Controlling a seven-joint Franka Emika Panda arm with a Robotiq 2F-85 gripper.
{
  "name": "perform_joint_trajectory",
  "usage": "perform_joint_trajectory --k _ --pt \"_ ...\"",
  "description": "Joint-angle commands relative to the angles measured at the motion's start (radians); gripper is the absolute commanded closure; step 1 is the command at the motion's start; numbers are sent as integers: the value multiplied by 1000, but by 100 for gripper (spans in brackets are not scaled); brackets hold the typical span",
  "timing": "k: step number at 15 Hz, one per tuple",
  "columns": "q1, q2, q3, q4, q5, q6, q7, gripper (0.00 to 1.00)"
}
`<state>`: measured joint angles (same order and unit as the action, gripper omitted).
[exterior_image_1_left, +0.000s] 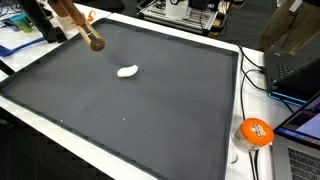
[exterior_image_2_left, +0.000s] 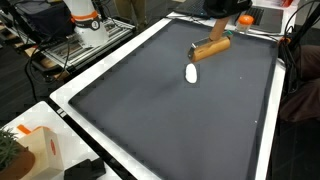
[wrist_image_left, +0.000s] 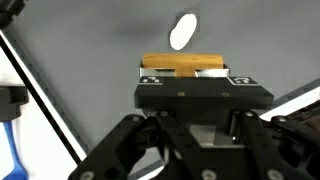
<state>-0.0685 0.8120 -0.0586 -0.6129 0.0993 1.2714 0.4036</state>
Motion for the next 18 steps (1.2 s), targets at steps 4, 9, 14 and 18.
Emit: perform_joint_trajectory --k 4,9,14,18 --pt "-41 -108 -41 -246 36 90 274 78" --pt "-58 -205 -45 -477 115 149 480 78" --pt "-85 -299 -58 -712 258 309 599 78" --pt "-99 -373 -70 -899 326 440 604 78"
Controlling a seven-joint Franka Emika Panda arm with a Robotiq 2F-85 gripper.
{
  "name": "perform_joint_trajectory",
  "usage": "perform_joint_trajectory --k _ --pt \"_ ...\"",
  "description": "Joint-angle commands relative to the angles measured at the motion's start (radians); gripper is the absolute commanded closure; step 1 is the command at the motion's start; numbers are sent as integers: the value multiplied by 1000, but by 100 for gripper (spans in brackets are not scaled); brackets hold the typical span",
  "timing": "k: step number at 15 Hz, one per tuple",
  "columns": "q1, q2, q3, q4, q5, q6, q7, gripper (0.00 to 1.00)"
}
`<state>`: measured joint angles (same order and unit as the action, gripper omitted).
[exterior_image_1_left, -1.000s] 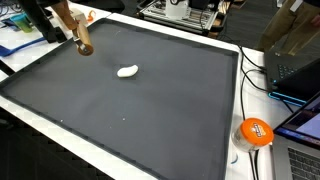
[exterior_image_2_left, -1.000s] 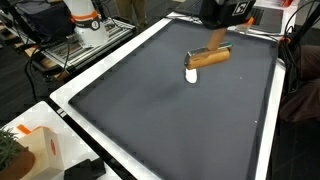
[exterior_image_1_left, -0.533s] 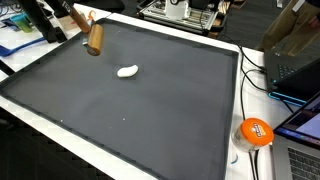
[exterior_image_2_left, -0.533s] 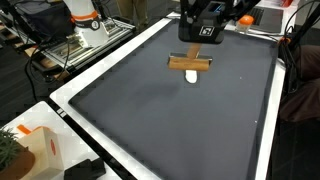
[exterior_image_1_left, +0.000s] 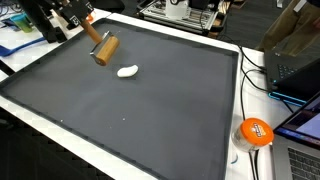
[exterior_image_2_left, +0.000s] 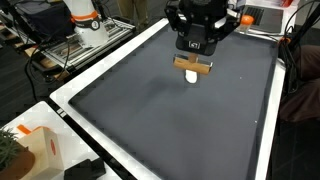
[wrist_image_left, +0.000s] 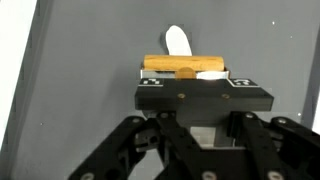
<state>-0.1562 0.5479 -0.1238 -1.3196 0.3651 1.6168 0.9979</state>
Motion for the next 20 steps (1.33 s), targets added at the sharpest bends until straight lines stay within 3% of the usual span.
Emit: perform_joint_trajectory --k 1,6,11,12,14,15,20 --pt "-13 -132 -7 -243 70 135 -10 78" --pt "25 -312 -6 -479 -29 319 -304 78" --pt "57 -531 16 -721 -34 434 -523 78" --pt "49 -403 3 -573 -40 371 -452 53" --pt "57 -477 15 -652 -40 397 -489 53" --pt "58 -496 17 -673 -40 401 -495 78" --pt "90 -497 45 -710 -107 605 -516 78"
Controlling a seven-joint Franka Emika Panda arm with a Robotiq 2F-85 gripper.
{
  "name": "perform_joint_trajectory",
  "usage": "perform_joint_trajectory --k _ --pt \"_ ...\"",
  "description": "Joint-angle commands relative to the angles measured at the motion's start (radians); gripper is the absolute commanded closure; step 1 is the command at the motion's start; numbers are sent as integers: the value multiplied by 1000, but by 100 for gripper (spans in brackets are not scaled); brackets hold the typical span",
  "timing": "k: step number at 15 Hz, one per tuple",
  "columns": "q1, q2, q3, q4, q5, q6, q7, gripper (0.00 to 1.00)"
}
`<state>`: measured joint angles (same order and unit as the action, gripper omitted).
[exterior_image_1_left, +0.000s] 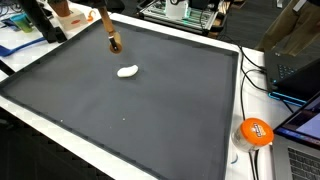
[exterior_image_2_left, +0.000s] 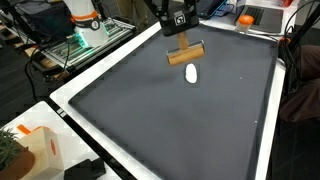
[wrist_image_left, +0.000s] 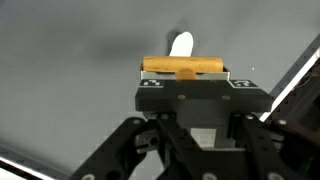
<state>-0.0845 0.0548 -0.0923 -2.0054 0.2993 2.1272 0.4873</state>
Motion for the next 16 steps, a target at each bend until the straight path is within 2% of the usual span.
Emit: perform_joint_trajectory --k 1,4,7,9,10,16 --pt "25 3 19 -26 -70 121 -5 78" --pt "42 -5 29 -57 -160 168 -41 78" --pt "54 -56 38 -128 -214 275 -89 78" --pt "51 -70 46 -151 -174 294 -153 78" --pt "50 -14 43 -91 -189 268 -97 53" --pt "49 -39 47 -119 -187 272 -135 53"
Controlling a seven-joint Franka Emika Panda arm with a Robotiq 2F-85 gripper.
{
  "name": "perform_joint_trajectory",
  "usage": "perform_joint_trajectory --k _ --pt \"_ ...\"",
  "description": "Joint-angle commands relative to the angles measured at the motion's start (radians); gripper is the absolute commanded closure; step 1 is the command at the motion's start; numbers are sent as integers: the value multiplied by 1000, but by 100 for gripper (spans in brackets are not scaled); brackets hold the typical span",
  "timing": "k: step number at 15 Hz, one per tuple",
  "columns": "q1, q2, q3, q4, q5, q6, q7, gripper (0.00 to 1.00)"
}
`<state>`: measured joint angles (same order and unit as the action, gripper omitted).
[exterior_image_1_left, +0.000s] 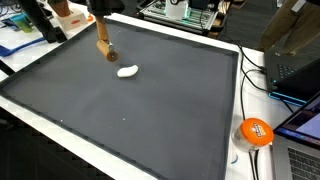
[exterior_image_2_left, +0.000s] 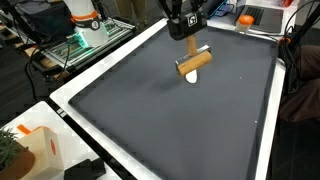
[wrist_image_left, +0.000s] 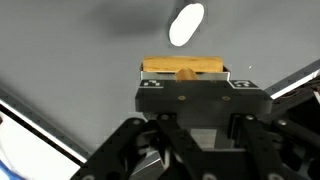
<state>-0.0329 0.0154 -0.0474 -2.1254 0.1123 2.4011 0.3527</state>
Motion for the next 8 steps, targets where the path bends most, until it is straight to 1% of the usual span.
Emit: perform_joint_trajectory --k 1,2,5,8 --pt "-2 0 2 1 0 -2 -1 78" --pt "2 -14 4 -26 -30 45 22 78" --pt "8 -33 12 -69 -60 107 14 78" --pt "13 -49 19 -118 -77 195 10 78"
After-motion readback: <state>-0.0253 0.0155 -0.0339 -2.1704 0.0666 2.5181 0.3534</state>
